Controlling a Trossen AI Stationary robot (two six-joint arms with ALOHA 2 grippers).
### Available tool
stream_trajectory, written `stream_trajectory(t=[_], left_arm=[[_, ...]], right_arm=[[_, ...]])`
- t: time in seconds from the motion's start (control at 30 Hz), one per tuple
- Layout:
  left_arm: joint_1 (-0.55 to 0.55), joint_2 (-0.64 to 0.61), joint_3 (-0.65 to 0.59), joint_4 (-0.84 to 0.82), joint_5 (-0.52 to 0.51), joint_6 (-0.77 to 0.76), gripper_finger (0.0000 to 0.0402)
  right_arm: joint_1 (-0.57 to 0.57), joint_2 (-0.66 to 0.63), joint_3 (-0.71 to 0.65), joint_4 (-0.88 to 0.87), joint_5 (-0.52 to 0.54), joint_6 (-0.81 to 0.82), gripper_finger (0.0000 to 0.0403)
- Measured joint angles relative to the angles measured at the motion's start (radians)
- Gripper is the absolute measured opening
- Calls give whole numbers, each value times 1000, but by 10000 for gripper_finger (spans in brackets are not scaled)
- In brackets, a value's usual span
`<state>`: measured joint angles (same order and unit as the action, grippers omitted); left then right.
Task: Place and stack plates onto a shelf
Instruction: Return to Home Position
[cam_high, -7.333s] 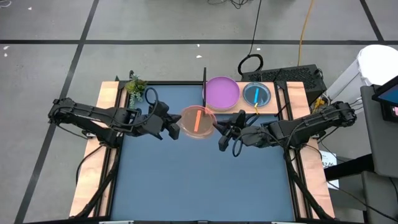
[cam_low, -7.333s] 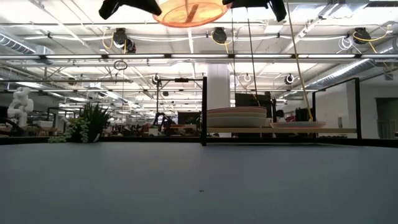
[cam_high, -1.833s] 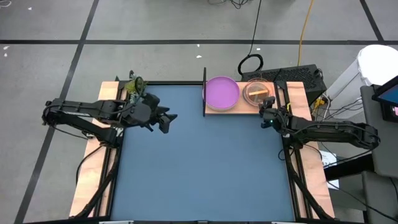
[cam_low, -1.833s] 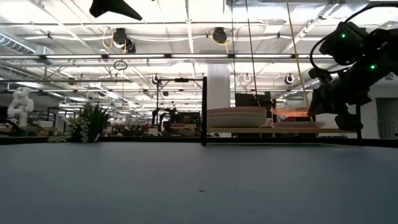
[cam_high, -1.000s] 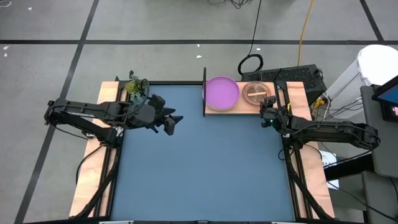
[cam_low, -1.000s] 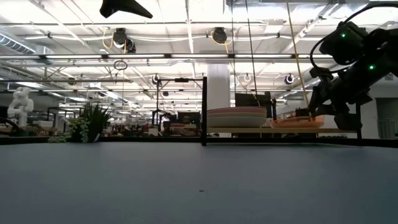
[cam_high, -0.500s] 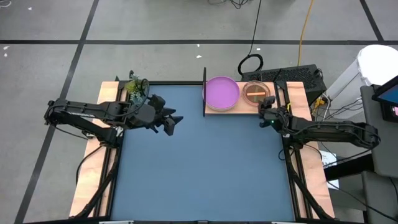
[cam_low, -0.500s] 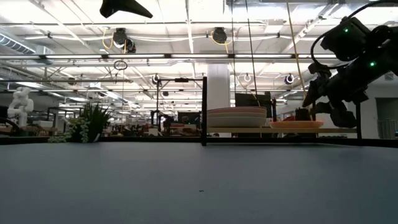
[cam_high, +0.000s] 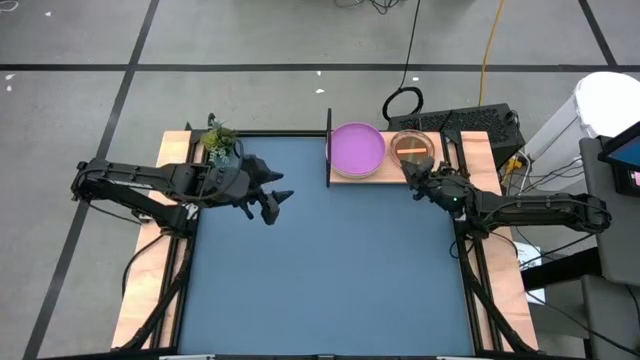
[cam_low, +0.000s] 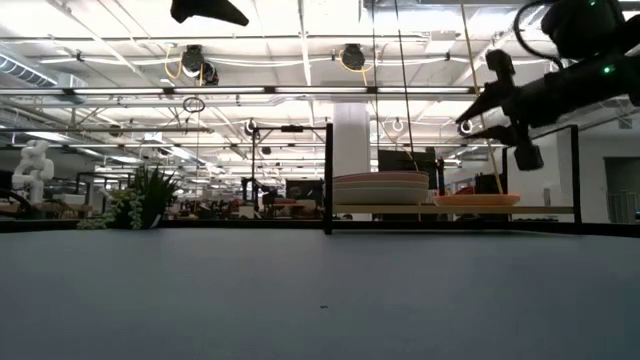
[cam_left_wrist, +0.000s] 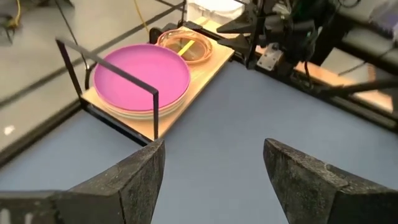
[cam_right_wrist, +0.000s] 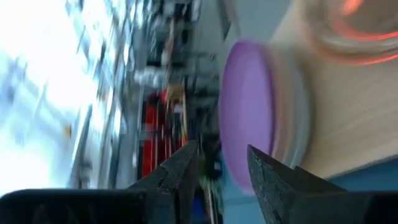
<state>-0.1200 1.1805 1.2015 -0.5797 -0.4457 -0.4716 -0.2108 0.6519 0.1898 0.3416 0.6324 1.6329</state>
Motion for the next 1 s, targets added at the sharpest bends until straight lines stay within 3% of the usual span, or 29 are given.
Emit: stream_trajectory(t=[0.27,0.57,0.8,1.0], left_arm=[[0,0,0,17,0,7,275],[1,0,0,73,28,-94,276],[0,0,0,110,61,-114,276],[-6,-1,0,106,92,-138,276]], right_arm=[[32,-4,0,127,-203,-366,106],[62,-4,0,296,-400,-741,11],[114,-4,0,434,-428,-1065,1],[201,-3,38,409,-429,-1307,0]])
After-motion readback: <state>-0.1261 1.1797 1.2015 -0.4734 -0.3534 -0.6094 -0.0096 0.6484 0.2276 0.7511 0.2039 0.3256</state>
